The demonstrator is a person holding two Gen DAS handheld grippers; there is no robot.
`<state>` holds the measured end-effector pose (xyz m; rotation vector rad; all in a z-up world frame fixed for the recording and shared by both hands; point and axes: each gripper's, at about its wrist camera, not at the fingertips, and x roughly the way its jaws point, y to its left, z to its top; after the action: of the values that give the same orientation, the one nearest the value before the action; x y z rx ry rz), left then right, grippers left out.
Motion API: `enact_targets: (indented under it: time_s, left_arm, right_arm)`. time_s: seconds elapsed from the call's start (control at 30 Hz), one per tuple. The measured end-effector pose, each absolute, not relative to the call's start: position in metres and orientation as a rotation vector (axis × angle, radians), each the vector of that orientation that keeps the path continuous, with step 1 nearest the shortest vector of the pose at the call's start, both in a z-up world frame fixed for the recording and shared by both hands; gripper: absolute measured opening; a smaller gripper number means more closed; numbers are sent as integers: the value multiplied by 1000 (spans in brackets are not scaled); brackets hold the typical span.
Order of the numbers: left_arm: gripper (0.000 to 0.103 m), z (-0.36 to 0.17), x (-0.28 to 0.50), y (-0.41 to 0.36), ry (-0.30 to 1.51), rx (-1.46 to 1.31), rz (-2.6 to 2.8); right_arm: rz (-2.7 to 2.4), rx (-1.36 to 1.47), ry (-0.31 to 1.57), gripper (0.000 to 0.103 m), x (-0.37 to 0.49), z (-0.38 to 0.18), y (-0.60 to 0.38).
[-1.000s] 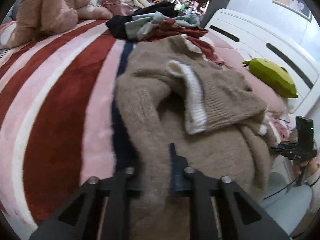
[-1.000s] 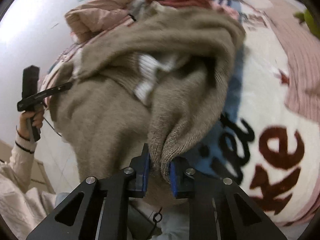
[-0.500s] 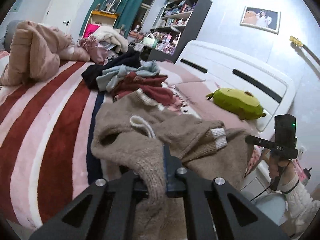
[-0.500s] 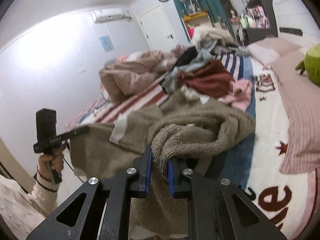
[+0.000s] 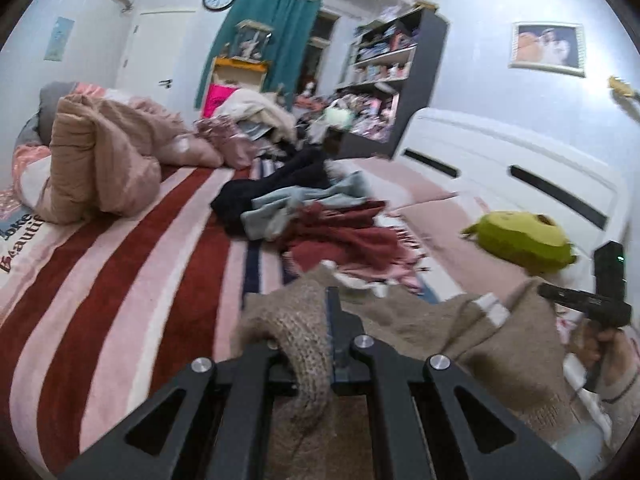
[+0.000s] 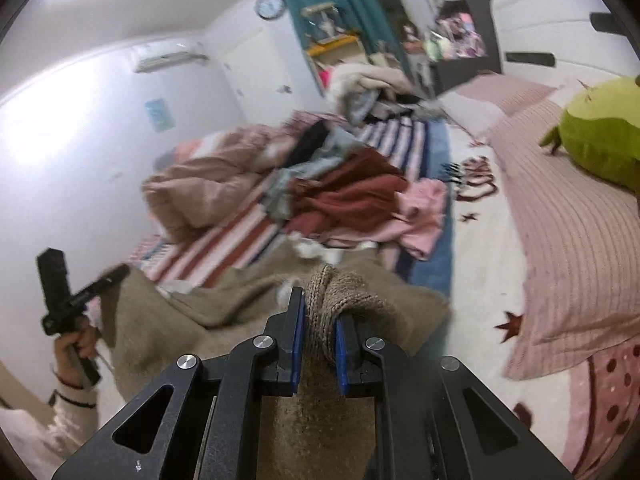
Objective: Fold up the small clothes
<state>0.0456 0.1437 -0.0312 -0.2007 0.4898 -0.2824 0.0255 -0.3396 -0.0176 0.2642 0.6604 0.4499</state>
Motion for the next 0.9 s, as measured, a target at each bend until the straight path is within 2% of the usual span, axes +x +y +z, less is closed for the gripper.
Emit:
enact_targets:
  time_s: [0.4, 0.5, 0.57, 0.63, 0.67, 0.7, 0.73, 0.77, 0.8, 0.9]
  left_arm:
    - [3, -118, 177, 140, 716, -169, -167]
    - [7, -137, 191, 138, 781, -177, -185]
    - [20, -141, 192, 137, 805, -194, -213]
    - [50, -135, 182, 139, 789, -233, -264]
    - [57, -130, 176, 142, 773, -249, -288]
    - [65, -123, 167, 145, 759, -255, -305]
    - [71, -116, 160, 146, 753, -253, -317]
    - [75, -111, 152, 148, 751, -249, -335]
    - [84, -107, 146, 148, 750, -242, -345]
    - [86, -101, 123, 153, 744, -201, -333]
  right_arm:
    - [284, 256, 906, 9, 122, -98, -359]
    - [297, 273, 952, 15, 129, -112, -359]
    - [303, 267, 957, 20, 128, -113, -358]
    - [315, 264, 957, 30, 125, -107, -361]
    - [323, 265, 956, 45, 122, -103, -363]
    - [327, 260, 951, 67, 116, -98, -366]
    - [332, 247, 948, 77, 108, -93, -368]
    - [343, 241, 950, 82, 105, -91, -369]
    - [367, 236, 960, 82, 95, -89, -371]
    - [414, 254, 1001, 82, 76, -94, -375]
